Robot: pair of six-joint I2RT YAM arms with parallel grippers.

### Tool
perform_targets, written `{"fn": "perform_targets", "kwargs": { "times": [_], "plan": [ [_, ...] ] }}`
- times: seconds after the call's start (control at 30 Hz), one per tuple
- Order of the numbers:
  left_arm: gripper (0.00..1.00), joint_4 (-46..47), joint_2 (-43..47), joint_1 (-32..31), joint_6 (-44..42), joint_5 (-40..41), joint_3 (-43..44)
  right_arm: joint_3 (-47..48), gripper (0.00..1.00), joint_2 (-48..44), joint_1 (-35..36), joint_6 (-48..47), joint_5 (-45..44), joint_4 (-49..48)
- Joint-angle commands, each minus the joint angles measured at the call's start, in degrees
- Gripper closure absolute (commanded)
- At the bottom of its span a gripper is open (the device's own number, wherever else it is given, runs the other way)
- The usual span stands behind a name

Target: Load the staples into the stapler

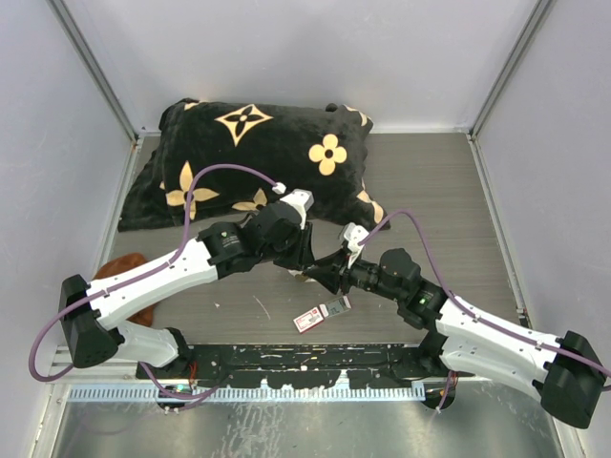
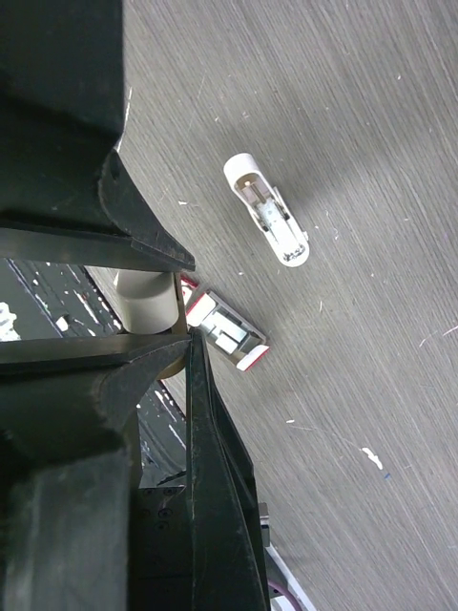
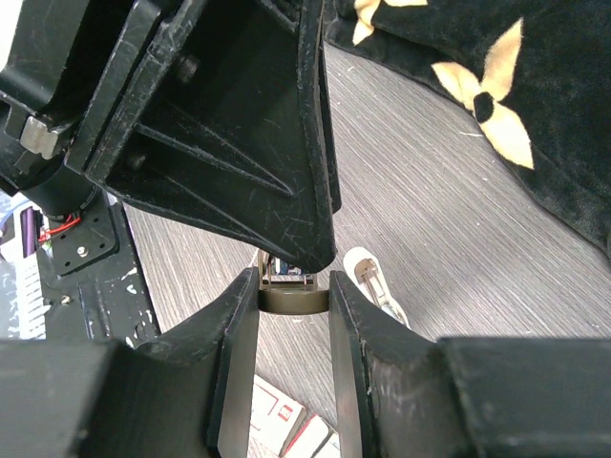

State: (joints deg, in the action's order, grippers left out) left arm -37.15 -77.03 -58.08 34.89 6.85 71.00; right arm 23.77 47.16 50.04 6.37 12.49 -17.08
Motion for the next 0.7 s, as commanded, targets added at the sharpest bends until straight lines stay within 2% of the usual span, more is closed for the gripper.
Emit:
{"fn": "perform_targets", "kwargs": {
  "times": [0.0,0.27,0.57,0.67],
  "plan": [
    [0.82,-0.7,0.4,0.2,-0.5,0.1,0.3,0.6,0.99,1.3,-0.1,-0.7,-3.9,-2.6],
    [1.00,-2.2,1.1,0.2,-1.0,3.3,0.1,-0.1,0.99,2.7,0.1,-1.9,-6.8,-2.5],
    [1.00,0.1,3.8,2.6,-2.1,1.8,-2.6,-2.3,0.99,2.2,0.1,-1.0,-5.4,-4.0],
    [1.00,1.4,3.8,2.6,-3.9,1.4,-3.2,-2.4,0.89,2.6,0.1,2.5,-5.0,-7.1]
  ]
}}
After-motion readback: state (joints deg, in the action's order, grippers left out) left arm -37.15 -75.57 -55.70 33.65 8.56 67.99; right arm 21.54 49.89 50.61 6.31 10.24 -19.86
